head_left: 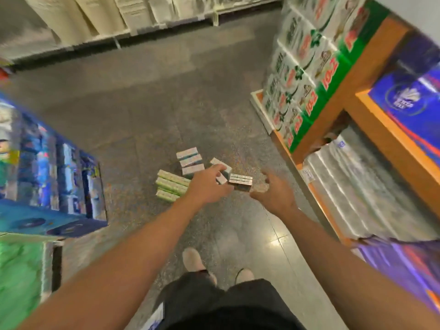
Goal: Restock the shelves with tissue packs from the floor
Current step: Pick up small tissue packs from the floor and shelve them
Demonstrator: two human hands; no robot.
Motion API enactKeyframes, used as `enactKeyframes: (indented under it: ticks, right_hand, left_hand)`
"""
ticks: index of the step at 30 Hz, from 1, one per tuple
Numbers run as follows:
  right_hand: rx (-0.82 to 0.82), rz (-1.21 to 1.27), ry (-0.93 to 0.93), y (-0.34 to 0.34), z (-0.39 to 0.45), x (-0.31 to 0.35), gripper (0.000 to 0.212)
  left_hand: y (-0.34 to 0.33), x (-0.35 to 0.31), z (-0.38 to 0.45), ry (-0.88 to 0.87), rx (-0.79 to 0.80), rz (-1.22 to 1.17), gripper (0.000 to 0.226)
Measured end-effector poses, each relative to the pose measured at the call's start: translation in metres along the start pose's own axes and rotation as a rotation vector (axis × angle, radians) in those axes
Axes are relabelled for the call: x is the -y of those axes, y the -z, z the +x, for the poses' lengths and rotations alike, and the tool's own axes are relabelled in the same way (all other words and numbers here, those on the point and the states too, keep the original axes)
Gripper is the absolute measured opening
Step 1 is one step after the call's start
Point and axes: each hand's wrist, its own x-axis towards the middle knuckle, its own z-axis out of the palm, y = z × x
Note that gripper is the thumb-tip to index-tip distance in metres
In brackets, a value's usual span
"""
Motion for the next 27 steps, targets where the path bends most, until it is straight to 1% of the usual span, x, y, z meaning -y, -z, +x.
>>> enactKeyframes:
  ticks: [3, 7, 12, 16, 19, 22, 25, 27]
  right_hand:
    - [-0.012, 0.005, -0.041, 0.0, 0.029, -0.011, 0.083]
    - [-0.01, 0.01, -0.125, -0.004, 0.077, -0.011, 0.079]
    - [0.02, -0.054, -0.266, -0.002, 0.144, -0.013, 0.081]
    - [0.074, -0.114, -0.329, -0.022, 0.206, -0.022, 0.081]
    - [0.11, -0.154, -0.341, -0.052, 0.262, -0.033, 0.079]
    - [0.149, -0.203, -0.371, -0.094, 0.319, -0.055, 0.075]
    - [0.167, -0.263, -0.364, -0.152, 0.383, -0.095, 0.073]
    - [0.194, -0.346, -0.346, -0.199, 0.422, -0.129, 0.076]
  left_hand:
    - [-0.011, -0.004, 0.04, 0.002, 0.042, 0.001, 0.06]
    - [-0.02, -0.005, 0.106, 0.02, 0.147, 0.005, 0.066]
    - [-0.028, 0.004, 0.198, 0.015, 0.259, -0.012, 0.062]
    - [-0.041, 0.028, 0.261, 0.059, 0.328, 0.035, 0.073]
    - [-0.06, 0.053, 0.303, 0.071, 0.371, 0.047, 0.082]
    - [-0.094, 0.085, 0.345, 0.101, 0.347, 0.039, 0.095]
    - [-0.147, 0.127, 0.388, 0.136, 0.32, 0.033, 0.094]
    - [-0.192, 0.157, 0.415, 0.136, 0.322, 0.023, 0.093]
